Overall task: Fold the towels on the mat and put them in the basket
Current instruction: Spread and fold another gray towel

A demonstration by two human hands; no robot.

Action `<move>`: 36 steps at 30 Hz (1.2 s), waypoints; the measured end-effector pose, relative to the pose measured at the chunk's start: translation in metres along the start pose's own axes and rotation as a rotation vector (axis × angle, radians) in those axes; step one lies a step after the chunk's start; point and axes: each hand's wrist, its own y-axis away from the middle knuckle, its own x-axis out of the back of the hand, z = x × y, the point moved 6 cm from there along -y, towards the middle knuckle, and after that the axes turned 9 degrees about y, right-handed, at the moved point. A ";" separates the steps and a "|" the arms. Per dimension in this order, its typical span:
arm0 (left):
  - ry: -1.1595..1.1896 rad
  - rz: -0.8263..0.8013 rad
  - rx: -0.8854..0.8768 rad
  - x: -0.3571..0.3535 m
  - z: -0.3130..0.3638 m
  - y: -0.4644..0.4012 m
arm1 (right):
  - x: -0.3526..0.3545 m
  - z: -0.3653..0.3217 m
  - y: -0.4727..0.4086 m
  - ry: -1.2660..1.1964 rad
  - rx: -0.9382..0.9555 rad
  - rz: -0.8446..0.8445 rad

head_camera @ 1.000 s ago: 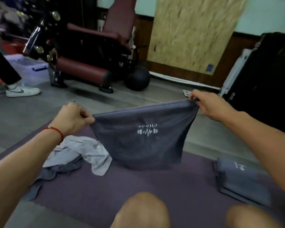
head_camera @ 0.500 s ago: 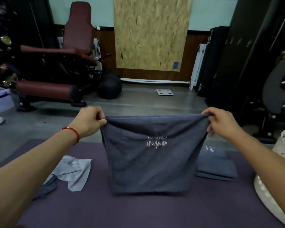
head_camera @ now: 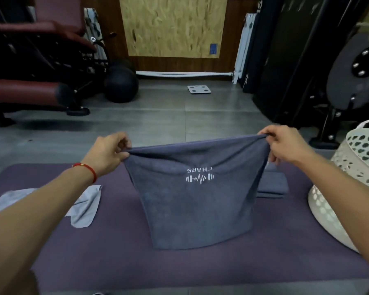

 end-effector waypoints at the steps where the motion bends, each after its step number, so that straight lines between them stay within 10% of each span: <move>1: 0.015 0.011 -0.022 0.004 0.001 -0.003 | 0.003 -0.001 0.001 0.006 -0.004 -0.002; 8: -0.120 0.071 -0.145 0.025 0.010 -0.010 | 0.012 -0.011 0.010 0.003 -0.036 -0.057; 27: 0.233 0.093 0.431 -0.026 -0.079 -0.125 | -0.103 0.015 -0.141 -0.523 -0.174 -0.067; 36: 0.290 0.348 0.190 -0.004 -0.059 -0.140 | -0.090 0.010 -0.149 -0.756 -0.034 0.098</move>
